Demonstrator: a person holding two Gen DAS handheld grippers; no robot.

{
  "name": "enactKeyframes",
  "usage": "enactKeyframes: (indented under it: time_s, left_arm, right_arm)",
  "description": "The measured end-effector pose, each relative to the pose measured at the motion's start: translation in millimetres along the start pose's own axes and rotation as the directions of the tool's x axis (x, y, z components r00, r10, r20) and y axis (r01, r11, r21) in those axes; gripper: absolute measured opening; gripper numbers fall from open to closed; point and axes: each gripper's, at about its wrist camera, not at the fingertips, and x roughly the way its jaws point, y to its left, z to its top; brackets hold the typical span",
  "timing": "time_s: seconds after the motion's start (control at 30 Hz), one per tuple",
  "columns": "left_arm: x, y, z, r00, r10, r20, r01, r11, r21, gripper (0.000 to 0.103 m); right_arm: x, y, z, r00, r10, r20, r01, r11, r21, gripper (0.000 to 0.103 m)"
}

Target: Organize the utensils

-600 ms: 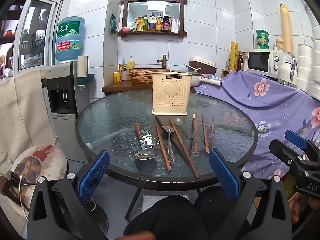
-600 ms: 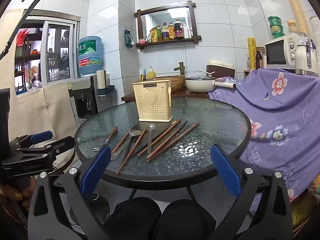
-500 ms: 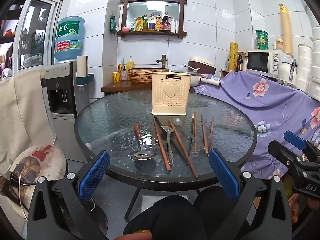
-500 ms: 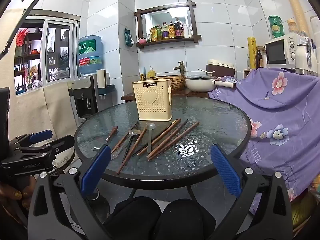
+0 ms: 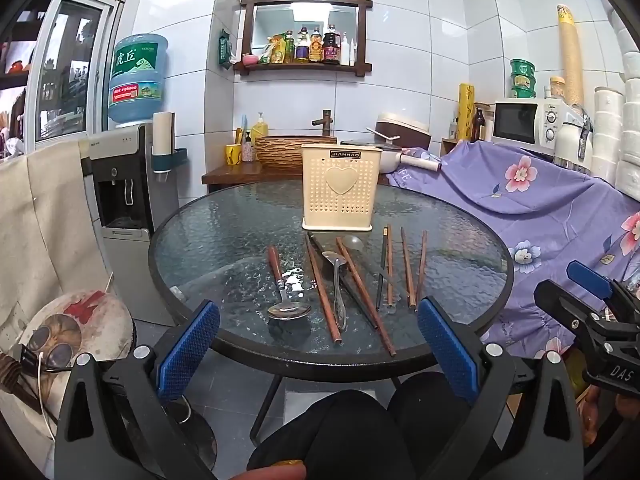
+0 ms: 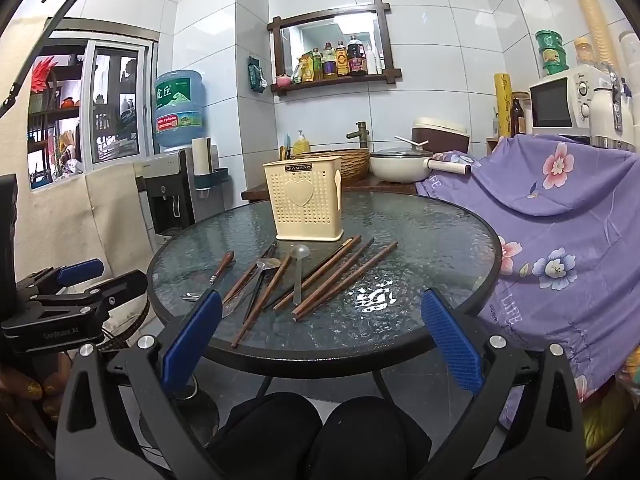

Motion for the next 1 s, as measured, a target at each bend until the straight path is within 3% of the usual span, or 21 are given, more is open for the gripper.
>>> enactKeyframes:
  time_s: [1.0]
  left_arm:
    - [1.2,1.9,-2.1,1.0,0.002,-0.004,-0.002,1.0,-0.003,0.097]
  right_arm:
    - [0.9,1.5,-0.3,1.0,-0.002,-0.006,0.002,1.0,0.0,0.098]
